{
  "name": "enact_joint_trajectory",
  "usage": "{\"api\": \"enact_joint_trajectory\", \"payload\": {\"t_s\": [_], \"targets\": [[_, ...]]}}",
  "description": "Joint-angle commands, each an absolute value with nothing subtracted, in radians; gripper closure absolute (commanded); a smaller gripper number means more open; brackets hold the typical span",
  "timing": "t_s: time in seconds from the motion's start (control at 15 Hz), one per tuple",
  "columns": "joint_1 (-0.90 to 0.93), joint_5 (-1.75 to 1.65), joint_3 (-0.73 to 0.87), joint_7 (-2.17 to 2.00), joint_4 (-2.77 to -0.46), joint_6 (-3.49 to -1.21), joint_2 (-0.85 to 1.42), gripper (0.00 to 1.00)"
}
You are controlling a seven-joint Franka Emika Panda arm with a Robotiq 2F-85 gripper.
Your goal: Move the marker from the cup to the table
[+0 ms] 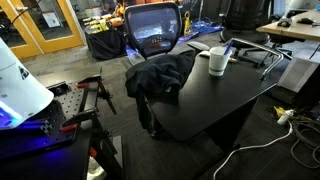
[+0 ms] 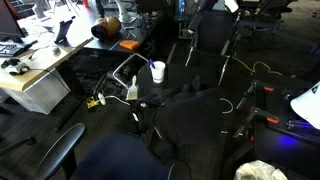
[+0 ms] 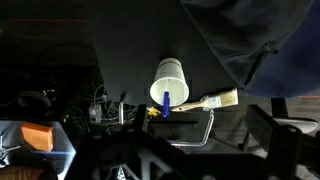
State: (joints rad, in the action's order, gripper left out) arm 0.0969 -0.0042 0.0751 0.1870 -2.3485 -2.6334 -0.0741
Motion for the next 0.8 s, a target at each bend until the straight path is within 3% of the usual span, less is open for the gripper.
{"api": "enact_joint_trajectory", "payload": {"t_s": [0.0,0.4,0.73], "targets": [[0.065,-0.002,0.037,0.13,-2.217,-2.649,0.082,0.0],[0.04,0.037,0.006,0.12,-2.077,-2.7,0.26,0.0],[0.04,0.002,0.007,0.121,-2.121,-2.683,0.227,0.0]]}}
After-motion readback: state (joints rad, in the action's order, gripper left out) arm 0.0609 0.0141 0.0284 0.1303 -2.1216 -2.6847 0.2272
